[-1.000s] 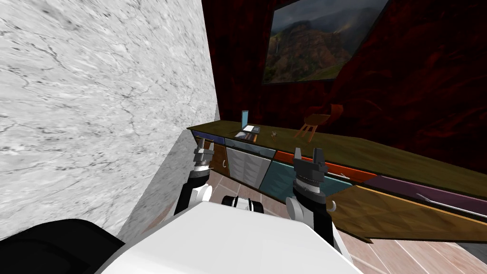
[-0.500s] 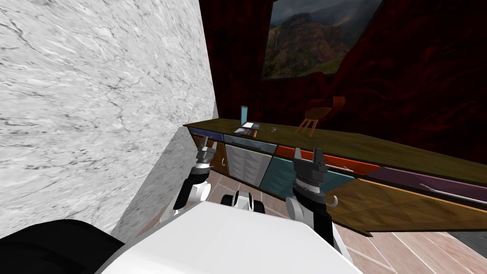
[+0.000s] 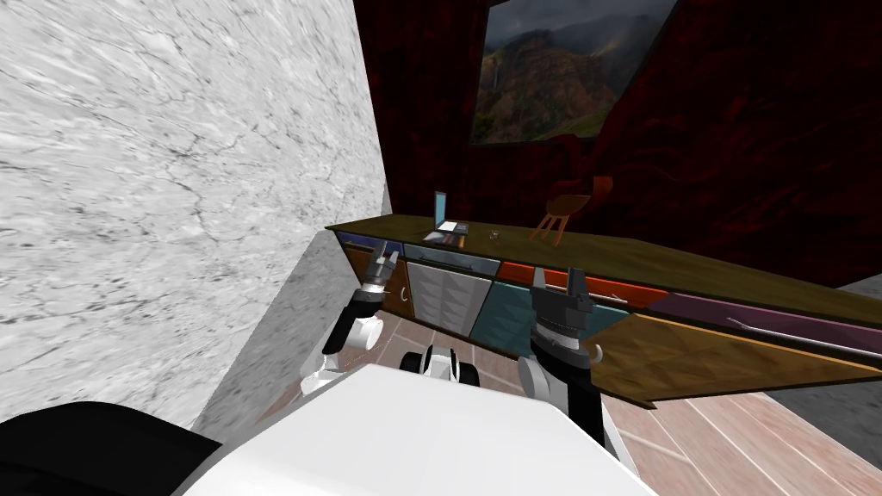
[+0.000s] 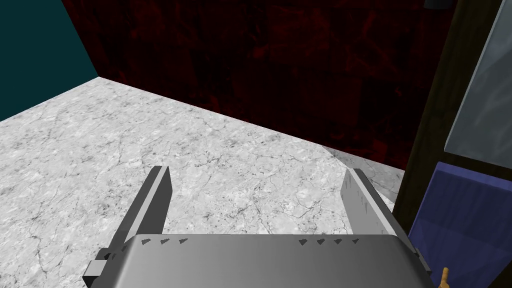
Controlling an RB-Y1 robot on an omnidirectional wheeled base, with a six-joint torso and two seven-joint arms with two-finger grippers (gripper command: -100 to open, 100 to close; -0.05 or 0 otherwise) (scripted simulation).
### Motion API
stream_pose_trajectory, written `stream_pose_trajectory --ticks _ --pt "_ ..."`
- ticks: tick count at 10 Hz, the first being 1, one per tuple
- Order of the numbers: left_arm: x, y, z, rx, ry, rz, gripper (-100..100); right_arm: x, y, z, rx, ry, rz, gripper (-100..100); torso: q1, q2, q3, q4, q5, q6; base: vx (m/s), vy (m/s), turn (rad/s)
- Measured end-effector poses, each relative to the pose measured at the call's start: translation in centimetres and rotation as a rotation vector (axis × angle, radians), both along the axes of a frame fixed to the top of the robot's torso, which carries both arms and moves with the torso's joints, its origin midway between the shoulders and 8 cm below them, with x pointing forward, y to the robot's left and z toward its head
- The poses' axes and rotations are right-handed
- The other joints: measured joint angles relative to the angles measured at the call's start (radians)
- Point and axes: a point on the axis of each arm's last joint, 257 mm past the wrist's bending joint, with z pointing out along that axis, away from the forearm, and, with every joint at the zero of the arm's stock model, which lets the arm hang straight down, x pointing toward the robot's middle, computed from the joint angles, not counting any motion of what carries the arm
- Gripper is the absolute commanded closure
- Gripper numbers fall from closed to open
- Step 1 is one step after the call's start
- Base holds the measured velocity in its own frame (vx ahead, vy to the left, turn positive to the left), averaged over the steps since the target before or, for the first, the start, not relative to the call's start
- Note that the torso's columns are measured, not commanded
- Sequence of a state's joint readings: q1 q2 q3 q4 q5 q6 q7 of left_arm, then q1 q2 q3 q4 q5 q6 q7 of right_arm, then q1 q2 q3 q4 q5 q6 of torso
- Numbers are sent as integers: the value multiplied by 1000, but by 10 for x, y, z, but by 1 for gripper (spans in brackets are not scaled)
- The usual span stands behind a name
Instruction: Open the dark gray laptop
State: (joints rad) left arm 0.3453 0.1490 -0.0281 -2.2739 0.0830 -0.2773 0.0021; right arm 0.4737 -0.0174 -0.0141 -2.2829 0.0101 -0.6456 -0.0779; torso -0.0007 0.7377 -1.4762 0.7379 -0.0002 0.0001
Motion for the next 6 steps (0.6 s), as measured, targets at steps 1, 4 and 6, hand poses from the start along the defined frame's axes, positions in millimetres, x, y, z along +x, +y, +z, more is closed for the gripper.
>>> stream_pose_trajectory --ticks 1,4,6 --pt "3 0 2 11 4 1 -100 0 0 0 0 0 0 0 0 0 0 0 0 0 -2 31 -99" --pt "20 -4 12 54 13 7 -100 0 0 0 0 0 0 0 1 0 0 0 0 0 0 29 -65" --pt "31 -4 16 80 25 14 -100 0 0 0 0 0 0 0 1 0 0 0 0 0 -4 33 -88"
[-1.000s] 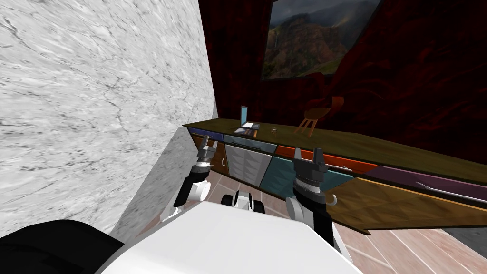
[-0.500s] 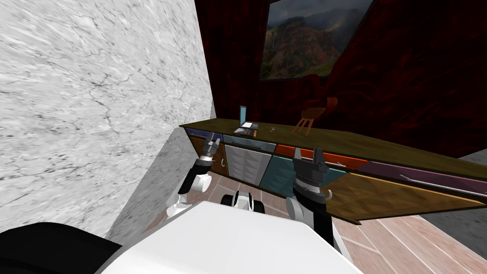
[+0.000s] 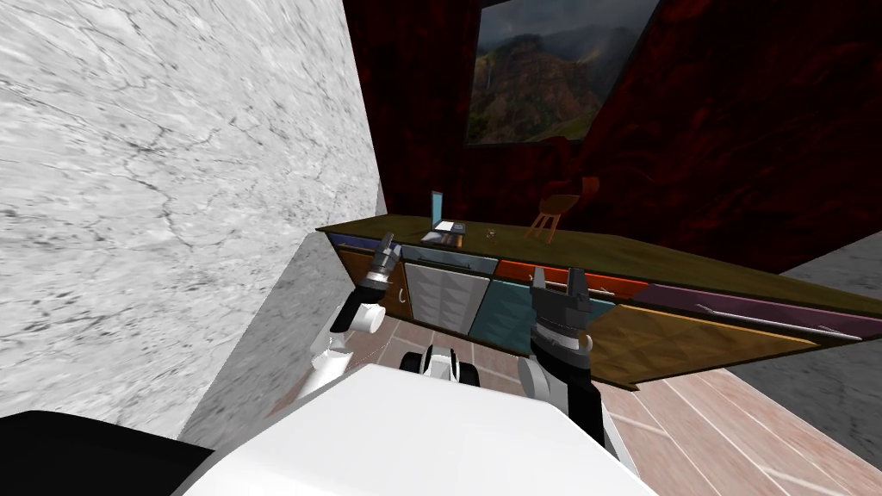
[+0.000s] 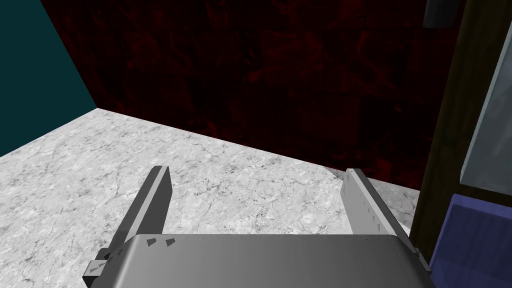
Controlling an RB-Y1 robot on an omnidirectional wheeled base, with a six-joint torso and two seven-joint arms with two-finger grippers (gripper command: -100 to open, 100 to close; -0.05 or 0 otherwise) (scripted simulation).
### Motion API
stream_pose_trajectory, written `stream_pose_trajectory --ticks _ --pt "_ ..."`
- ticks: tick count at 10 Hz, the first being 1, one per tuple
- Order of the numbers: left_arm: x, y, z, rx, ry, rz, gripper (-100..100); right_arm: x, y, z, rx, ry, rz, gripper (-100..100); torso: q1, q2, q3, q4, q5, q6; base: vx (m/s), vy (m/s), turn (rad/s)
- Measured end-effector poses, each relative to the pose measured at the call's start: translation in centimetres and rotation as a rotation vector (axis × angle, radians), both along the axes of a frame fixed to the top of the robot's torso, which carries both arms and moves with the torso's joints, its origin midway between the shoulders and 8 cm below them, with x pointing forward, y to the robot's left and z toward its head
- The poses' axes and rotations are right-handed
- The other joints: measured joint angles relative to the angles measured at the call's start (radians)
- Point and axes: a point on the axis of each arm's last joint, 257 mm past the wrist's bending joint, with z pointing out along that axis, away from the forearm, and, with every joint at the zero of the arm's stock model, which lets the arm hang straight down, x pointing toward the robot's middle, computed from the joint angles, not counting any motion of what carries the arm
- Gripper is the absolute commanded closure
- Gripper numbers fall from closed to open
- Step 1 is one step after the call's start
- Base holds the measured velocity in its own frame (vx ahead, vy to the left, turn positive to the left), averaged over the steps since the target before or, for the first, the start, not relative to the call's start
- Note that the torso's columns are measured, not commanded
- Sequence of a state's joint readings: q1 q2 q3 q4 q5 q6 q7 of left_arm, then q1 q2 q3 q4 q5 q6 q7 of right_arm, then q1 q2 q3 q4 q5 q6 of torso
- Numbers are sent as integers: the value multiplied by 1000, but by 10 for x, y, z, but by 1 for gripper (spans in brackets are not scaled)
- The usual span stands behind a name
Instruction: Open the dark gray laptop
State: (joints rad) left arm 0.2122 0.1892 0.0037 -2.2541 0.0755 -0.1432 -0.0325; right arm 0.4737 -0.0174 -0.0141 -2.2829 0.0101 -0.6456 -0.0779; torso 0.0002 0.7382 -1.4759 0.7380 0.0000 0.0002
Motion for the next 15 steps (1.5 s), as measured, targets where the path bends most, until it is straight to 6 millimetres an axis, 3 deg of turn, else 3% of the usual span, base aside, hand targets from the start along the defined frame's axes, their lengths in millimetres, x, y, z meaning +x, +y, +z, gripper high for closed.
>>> stream_pose_trajectory --ticks 15 --pt "84 -7 53 145 100 95 -100 0 0 0 0 0 0 0 0 0 0 0 0 -1 2 35 -90"
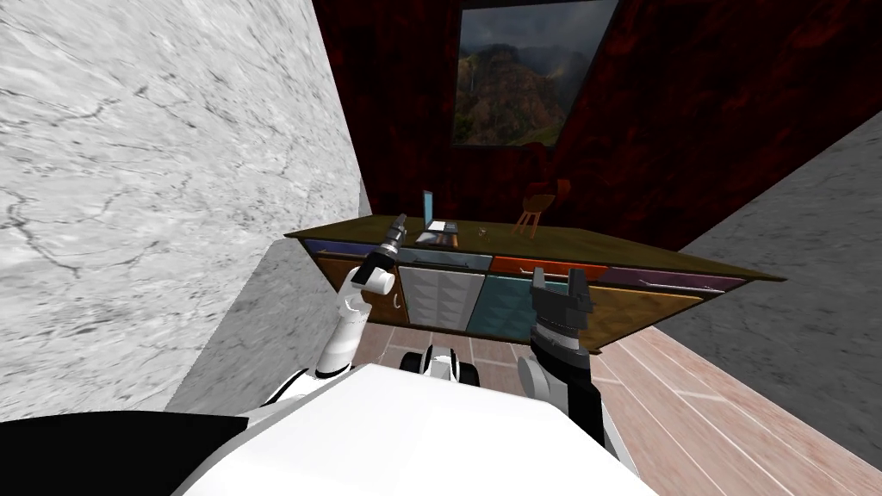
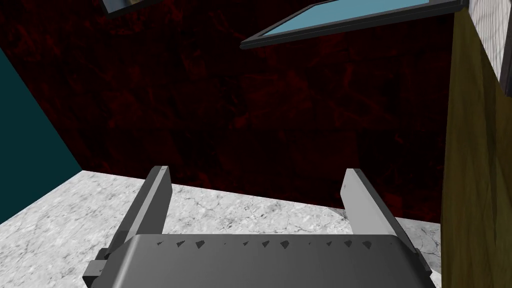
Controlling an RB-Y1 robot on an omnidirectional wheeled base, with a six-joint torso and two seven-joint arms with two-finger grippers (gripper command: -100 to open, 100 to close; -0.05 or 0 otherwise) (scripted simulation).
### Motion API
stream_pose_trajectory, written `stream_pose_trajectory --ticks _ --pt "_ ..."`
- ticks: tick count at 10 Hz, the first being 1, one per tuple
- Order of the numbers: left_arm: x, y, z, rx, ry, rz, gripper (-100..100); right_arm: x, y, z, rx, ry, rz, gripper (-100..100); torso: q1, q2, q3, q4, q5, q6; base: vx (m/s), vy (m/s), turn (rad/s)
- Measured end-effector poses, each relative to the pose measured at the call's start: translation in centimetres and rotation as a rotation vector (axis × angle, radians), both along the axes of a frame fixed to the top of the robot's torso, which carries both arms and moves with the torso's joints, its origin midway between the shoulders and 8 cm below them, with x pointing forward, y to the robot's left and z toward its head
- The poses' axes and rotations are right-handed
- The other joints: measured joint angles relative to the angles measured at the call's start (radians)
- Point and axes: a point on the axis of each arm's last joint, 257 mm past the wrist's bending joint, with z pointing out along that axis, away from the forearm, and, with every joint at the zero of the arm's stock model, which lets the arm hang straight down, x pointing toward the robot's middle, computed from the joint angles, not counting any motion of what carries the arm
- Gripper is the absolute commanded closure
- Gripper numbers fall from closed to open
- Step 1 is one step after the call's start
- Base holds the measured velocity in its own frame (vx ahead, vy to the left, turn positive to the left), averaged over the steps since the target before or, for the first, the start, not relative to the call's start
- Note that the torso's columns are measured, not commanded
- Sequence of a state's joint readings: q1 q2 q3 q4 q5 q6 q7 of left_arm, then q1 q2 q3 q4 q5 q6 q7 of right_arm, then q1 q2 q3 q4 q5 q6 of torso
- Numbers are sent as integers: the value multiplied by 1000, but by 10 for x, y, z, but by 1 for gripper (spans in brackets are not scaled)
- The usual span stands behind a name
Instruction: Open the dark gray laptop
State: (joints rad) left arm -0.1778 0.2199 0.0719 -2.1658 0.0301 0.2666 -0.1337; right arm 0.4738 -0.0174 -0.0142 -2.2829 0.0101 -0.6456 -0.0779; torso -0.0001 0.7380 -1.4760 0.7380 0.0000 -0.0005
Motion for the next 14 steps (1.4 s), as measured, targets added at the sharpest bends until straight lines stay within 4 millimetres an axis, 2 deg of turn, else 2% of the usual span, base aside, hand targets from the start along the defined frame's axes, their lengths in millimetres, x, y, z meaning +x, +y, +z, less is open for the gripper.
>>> stream_pose_trajectory --ticks 10,14 --pt "46 3 36 67 91 78 -100 0 0 0 0 0 0 0 0 0 0 0 0 1 10 31 -78" --pt "58 4 47 84 133 105 -100 0 0 0 0 0 0 0 0 0 0 0 0 0 10 26 -76"
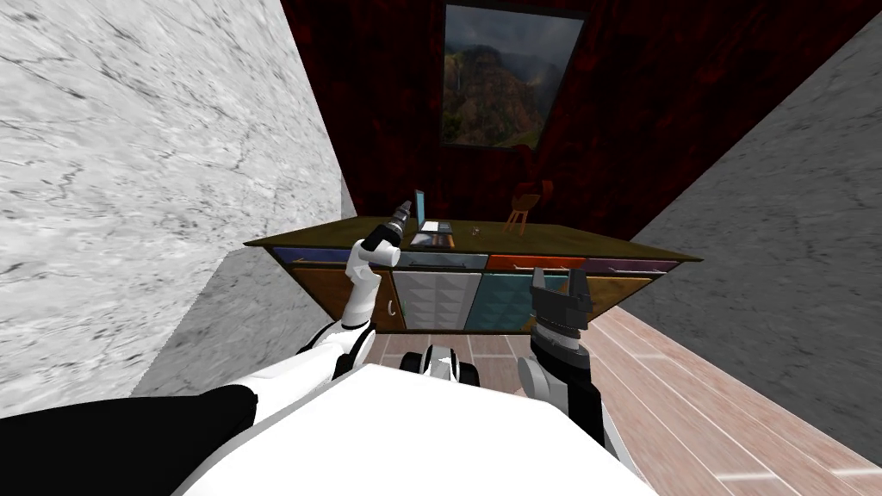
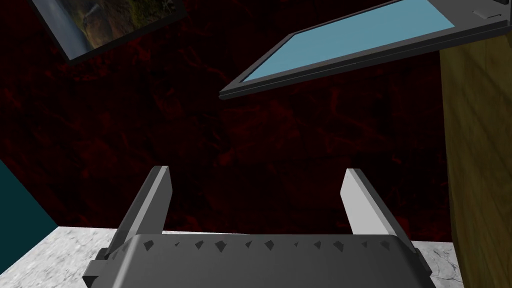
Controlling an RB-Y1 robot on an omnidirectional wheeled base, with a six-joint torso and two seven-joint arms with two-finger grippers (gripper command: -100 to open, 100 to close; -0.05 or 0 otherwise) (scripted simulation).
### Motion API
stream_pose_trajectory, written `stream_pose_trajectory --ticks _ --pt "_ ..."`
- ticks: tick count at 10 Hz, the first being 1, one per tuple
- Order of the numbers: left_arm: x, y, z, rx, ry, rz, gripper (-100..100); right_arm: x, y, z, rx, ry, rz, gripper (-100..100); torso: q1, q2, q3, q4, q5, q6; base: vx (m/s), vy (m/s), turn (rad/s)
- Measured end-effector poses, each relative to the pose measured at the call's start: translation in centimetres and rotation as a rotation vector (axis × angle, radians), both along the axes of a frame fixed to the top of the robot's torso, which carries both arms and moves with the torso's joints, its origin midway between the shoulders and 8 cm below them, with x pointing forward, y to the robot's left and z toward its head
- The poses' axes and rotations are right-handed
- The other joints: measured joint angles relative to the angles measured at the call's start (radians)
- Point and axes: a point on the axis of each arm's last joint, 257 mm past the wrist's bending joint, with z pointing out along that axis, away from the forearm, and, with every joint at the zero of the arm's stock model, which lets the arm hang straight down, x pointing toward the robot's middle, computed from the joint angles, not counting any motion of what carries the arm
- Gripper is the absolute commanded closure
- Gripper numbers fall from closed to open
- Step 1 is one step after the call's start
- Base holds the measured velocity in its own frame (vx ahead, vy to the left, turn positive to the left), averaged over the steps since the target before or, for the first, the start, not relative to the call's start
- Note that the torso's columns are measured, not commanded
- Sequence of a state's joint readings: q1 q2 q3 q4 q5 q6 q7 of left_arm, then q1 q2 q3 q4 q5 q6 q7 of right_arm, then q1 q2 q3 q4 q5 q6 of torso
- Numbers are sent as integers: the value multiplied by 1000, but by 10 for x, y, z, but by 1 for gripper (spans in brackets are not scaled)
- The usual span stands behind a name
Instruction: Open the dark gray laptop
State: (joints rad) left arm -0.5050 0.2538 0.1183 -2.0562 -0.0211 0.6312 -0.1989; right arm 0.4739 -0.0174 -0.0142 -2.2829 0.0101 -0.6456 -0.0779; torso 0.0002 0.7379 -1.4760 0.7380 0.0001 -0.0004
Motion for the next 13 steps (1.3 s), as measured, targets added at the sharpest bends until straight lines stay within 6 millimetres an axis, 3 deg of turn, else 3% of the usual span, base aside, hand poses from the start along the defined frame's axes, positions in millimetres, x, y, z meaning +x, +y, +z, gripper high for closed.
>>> stream_pose_trajectory --ticks 5,13 --pt "20 6 19 29 62 52 -100 0 0 0 0 0 0 0 -1 0 0 0 0 1 17 29 -77" --pt "35 17 37 52 165 126 -100 0 0 0 0 0 0 0 0 0 0 0 0 0 19 27 -67"
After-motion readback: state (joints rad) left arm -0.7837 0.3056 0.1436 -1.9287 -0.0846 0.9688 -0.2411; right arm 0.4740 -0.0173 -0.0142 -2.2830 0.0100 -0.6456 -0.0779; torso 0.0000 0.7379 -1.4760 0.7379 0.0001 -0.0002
